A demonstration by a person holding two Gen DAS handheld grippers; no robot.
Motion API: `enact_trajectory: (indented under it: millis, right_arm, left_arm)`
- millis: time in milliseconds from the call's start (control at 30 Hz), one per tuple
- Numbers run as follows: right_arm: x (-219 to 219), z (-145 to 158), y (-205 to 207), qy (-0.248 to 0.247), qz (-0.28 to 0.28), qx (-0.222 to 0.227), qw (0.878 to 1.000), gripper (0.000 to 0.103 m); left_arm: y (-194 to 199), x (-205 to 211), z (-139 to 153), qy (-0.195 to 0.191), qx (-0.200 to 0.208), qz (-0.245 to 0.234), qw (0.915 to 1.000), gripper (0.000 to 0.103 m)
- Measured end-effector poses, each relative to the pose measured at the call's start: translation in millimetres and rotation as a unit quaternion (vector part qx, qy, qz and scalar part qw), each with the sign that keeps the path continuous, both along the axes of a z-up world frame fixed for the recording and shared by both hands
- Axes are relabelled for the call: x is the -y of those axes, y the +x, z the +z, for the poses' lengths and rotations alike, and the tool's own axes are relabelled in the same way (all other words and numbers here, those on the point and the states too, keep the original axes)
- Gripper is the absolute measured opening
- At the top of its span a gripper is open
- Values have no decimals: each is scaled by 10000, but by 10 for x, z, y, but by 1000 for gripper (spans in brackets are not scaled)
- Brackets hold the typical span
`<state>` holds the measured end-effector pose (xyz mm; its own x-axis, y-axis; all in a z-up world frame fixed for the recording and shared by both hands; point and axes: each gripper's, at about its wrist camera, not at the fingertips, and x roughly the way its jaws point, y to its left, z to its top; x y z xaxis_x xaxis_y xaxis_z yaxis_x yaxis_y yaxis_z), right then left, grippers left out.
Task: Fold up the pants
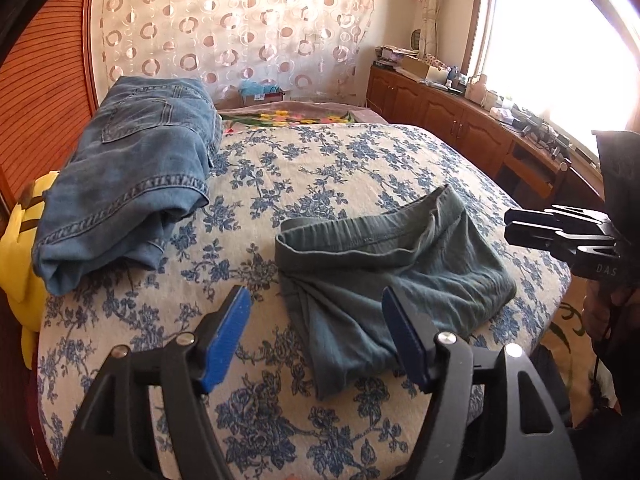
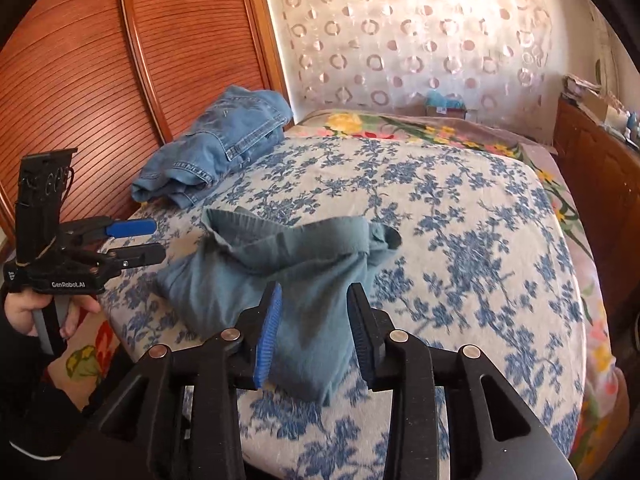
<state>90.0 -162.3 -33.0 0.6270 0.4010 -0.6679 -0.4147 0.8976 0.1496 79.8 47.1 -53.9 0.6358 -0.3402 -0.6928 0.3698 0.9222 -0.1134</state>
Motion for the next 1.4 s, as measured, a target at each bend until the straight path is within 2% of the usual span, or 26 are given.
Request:
enact_trajectory:
  millis: [233,567,733,1067,1400]
  right_arm:
    - [-118,-150,274,-259,-12,-65,9996,41]
    - [-58,-294,649,-510,-20,-195,9985,45]
    - [43,-331,793,-447,-362,-184,9982,45]
    - [108,-327,736,-214,-529,-290,9979,45]
    - [70,-455,704,-153,-399,-625,9971,51]
  left_arm:
    - [186,98,-127,85,-163,-64,9998,68]
    - [384,290,-263,163,-354,-269,9989,68]
    - [520,330,-308,232,-403,-233,9986,68]
    - [661,296,-290,178,-361,-43,9992,68]
    - [533,99,-337,156,-427,128,9989,68]
